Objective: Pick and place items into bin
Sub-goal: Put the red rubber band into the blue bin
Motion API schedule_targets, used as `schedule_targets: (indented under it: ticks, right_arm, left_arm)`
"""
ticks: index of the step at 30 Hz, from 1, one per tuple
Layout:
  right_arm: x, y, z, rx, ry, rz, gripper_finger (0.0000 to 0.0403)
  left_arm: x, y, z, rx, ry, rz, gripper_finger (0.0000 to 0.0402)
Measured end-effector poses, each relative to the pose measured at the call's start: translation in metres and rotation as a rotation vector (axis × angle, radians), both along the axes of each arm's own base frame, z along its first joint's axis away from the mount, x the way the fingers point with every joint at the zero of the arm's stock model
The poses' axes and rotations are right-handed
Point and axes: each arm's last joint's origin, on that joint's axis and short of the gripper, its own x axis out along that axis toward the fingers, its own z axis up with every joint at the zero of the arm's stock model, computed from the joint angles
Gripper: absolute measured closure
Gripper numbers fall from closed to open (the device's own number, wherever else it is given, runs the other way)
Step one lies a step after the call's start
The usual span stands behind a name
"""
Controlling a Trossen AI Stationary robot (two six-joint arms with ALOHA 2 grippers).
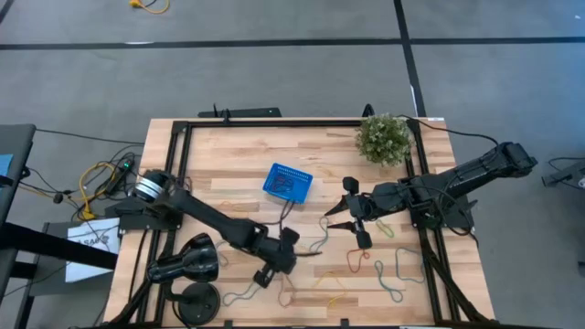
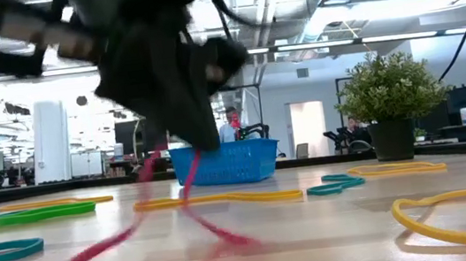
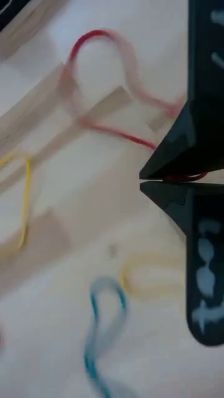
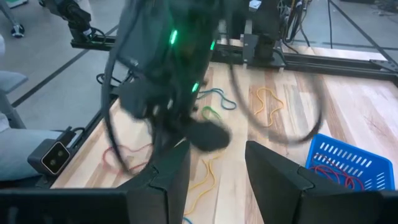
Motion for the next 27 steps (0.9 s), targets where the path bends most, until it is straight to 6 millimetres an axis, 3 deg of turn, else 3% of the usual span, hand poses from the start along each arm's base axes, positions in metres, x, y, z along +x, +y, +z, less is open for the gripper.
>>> schedule_targets:
  ticks: [7, 15, 20, 27]
  right_arm:
    - [0.0, 0.0, 0.0, 0.0, -0.001, 0.0, 0.0257]
    - [0.0, 0.0, 0.0, -0.002, -0.002, 0.001, 0.0255]
    - [0.0, 0.0, 0.0, -0.002, -0.001, 0.001, 0.0259]
    - [0.0, 0.0, 0.0, -0.003, 0.002, 0.001, 0.0257]
  left_arm:
    - [-0.029, 0.025, 0.077, 0.191, -0.17, 0.078, 0.0401]
    - [-0.056, 0.09, 0.146, 0.332, -0.367, 0.217, 0.0401]
    - [-0.062, 0.138, 0.161, 0.346, -0.391, 0.357, 0.0401]
    - [-0.05, 0.183, 0.146, 0.24, -0.333, 0.382, 0.0401]
